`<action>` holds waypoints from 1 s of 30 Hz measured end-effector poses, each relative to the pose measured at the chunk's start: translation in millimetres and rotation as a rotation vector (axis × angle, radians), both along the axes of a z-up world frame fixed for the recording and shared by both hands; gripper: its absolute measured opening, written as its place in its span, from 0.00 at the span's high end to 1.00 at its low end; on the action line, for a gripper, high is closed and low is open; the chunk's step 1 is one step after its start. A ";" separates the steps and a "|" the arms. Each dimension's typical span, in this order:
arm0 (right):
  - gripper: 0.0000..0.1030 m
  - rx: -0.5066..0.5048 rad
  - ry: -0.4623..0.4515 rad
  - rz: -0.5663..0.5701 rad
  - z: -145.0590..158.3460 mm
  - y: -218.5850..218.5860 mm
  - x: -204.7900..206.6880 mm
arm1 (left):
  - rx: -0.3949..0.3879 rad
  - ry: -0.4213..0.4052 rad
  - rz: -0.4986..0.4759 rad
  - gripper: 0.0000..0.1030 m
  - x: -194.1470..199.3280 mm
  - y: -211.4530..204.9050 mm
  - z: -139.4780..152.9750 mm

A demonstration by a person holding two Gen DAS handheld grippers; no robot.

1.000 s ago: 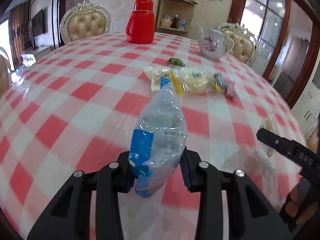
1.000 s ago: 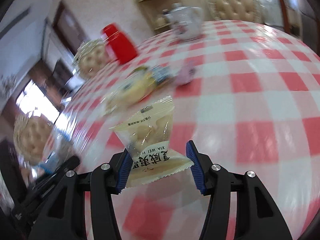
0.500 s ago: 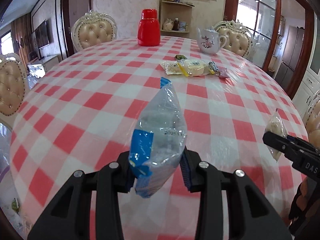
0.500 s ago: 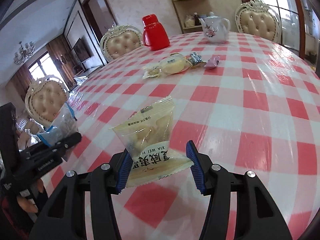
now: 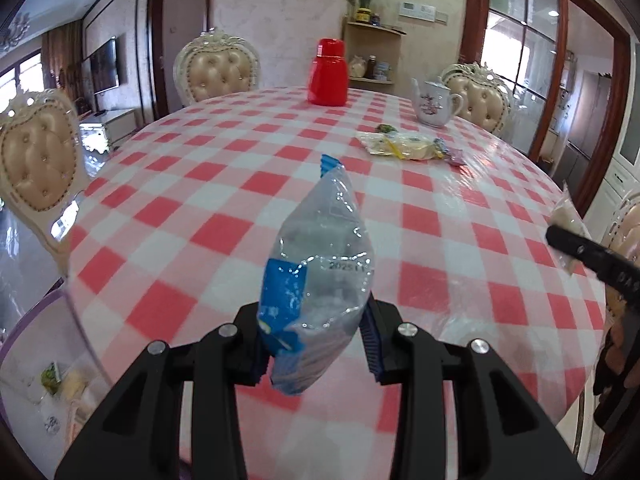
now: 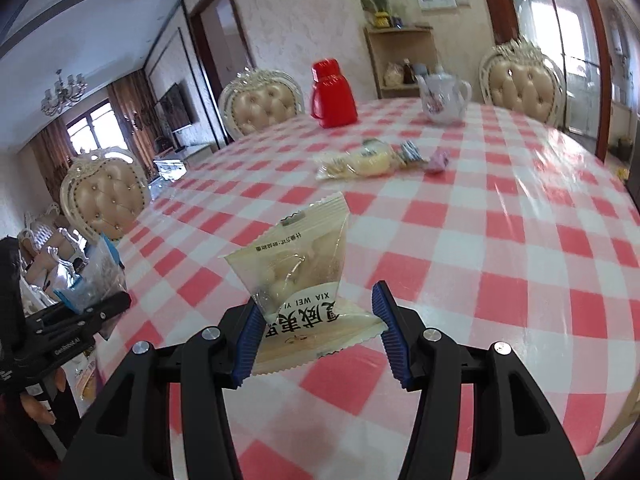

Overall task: Organize snacks
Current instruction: 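Lift the blue-edged bag with left tool while right tool carries the pastry pack, then move both held packs over the clear box and open both tools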

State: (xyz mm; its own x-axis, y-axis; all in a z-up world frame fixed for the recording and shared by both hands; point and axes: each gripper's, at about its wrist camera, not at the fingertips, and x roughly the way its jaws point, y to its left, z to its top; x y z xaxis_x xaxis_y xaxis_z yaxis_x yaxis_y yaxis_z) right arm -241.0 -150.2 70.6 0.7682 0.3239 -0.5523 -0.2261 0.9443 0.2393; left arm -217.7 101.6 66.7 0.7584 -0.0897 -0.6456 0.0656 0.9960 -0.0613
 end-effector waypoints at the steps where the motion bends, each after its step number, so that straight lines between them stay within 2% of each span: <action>1: 0.49 -0.007 -0.012 0.010 3.5 6.3 -3.9 | -0.004 -0.004 0.007 0.64 -5.6 6.7 0.6; 6: 0.49 -0.027 -0.032 0.070 8.5 41.2 -15.4 | -0.016 -0.023 0.030 0.64 -28.0 30.2 2.2; 12: 0.49 -0.071 -0.051 0.207 12.8 109.6 -31.9 | -0.030 -0.042 0.070 0.64 -55.7 64.5 1.6; 23: 0.49 -0.130 -0.083 0.426 17.0 219.9 -70.6 | -0.046 -0.041 0.216 0.64 -106.4 157.5 -9.4; 30: 0.49 -0.147 -0.051 0.598 7.9 283.4 -91.1 | -0.049 -0.025 0.304 0.64 -113.8 205.5 -11.1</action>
State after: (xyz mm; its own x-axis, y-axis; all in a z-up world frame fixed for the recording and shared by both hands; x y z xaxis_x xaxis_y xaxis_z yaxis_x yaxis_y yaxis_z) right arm -332.0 133.2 78.6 0.5038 0.6300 -0.5910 -0.7340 0.6729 0.0916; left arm -331.5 307.1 55.6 0.7708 0.1137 -0.6268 -0.2331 0.9660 -0.1115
